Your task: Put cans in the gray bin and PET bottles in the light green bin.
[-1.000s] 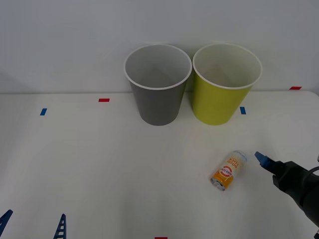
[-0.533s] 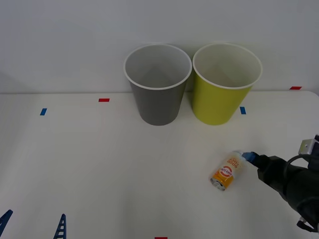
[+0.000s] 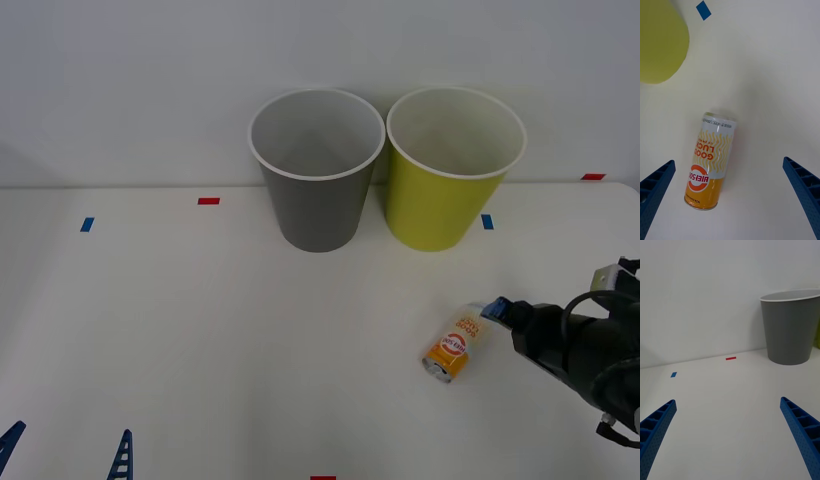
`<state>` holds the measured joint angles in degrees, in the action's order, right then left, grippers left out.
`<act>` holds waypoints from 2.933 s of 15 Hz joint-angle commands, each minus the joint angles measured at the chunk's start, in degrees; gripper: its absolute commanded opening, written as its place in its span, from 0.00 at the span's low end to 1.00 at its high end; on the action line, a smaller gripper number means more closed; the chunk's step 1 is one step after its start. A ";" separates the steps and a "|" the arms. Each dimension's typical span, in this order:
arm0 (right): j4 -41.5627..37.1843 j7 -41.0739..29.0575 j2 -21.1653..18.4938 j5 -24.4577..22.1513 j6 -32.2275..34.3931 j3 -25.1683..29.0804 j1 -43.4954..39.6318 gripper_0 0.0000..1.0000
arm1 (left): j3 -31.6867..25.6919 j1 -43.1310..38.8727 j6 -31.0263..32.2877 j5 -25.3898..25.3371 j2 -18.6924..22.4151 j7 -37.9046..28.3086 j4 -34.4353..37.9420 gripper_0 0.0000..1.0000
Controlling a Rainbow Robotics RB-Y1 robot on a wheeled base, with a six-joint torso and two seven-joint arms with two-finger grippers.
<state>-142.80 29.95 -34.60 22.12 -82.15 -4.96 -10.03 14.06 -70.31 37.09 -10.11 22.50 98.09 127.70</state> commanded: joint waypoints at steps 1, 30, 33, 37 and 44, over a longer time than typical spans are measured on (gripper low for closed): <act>0.68 -6.30 -3.81 0.74 -0.12 -1.80 2.21 1.00 | 0.00 0.00 0.00 0.00 0.00 0.00 0.01 0.95; 33.03 -17.82 -12.24 25.87 -0.47 -19.21 30.86 1.00 | 0.00 0.00 0.00 0.00 0.00 0.00 0.01 0.95; 34.61 -17.73 -12.16 26.58 -0.47 -21.05 32.62 1.00 | 0.00 0.00 0.00 0.00 0.00 0.00 0.01 0.95; 39.09 -17.03 -11.19 27.81 -0.03 -22.28 35.52 1.00 | 0.00 0.00 0.00 0.00 0.00 0.00 0.01 0.95; 45.07 -16.41 -11.10 28.95 2.69 -25.36 38.15 1.00 | 0.00 0.00 0.00 0.00 0.00 0.00 0.01 0.95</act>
<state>-98.53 13.50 -45.72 51.04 -80.07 -29.76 27.83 14.06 -70.31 37.09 -10.11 22.50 98.09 127.71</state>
